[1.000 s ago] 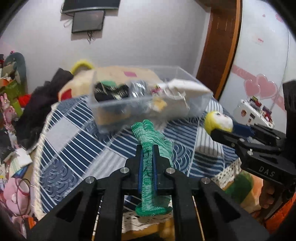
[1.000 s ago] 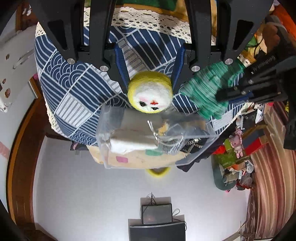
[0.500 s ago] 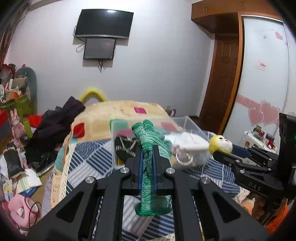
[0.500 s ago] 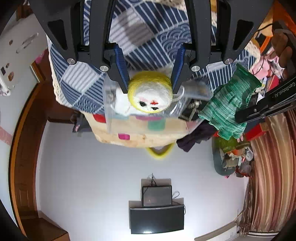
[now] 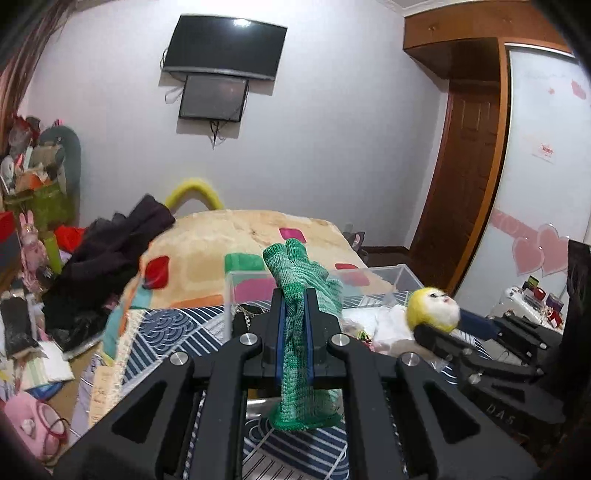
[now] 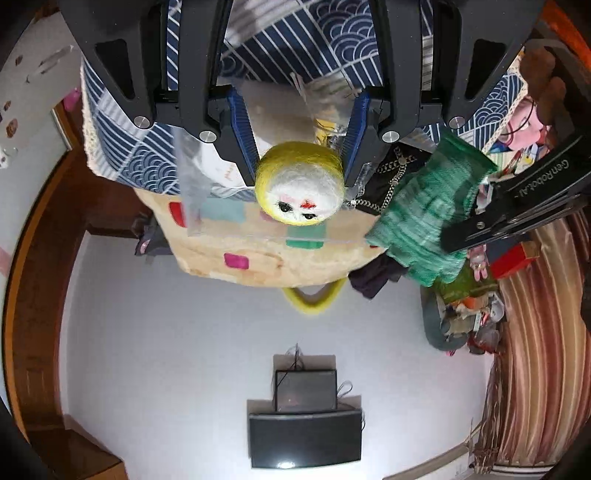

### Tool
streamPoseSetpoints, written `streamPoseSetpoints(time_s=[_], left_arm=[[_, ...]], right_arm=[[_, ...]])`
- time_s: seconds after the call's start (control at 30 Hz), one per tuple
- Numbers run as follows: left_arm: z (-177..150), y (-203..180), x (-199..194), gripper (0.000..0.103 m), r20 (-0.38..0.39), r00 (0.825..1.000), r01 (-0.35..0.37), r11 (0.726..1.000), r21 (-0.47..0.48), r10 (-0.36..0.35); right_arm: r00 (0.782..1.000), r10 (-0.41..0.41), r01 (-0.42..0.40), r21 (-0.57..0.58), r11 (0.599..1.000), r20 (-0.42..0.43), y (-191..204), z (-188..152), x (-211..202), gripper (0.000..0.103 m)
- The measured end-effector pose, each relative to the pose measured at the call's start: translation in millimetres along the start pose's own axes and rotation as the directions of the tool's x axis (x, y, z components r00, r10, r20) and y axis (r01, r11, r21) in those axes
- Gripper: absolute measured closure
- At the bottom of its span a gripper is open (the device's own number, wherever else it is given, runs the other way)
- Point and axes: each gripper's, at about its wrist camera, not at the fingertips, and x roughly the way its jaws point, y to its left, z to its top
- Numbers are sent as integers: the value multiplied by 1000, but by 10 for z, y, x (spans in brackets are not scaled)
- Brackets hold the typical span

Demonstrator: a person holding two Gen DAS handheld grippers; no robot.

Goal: Organize soft objects
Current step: 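Place the glove and doll head into the clear box and open both grippers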

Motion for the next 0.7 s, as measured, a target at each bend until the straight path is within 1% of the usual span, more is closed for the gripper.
streamPoseSetpoints(time_s=[0.13, 0.2, 0.3, 0.37, 0.47, 0.5, 0.63, 0.7], left_arm=[[-95, 64, 317, 95, -68, 998, -9, 1000, -24, 7], [-173, 101, 459, 95, -113, 994, -6, 1000, -28, 3], [-272, 120, 565, 95, -159, 987, -12, 1000, -24, 8], [-313, 125, 591, 95, -173, 985, -17, 1000, -21, 13], [-322, 111, 544, 92, -167, 986, -20, 1000, -12, 18], [-322, 103, 521, 89, -166, 986, -20, 1000, -9, 18], [-294, 93, 408, 69, -161, 987, -29, 1000, -10, 27], [-271, 87, 328, 62, -155, 988, -23, 1000, -20, 19]], right_arm=[[999, 0, -1, -17, 1000, -54, 62, -39, 225, 62], [997, 4, -6, -22, 1000, -81, 77, -75, 305, 62], [993, 8, -13, -40, 999, -118, 133, -144, 400, 60], [993, -3, -4, -57, 998, -119, 150, -170, 403, 60], [992, 3, -10, -55, 998, -127, 134, -148, 364, 59], [992, 7, -14, -50, 999, -128, 129, -146, 338, 57], [994, 3, -9, -46, 999, -112, 69, -134, 244, 53], [996, -2, -3, -50, 999, -92, 72, -124, 156, 47]])
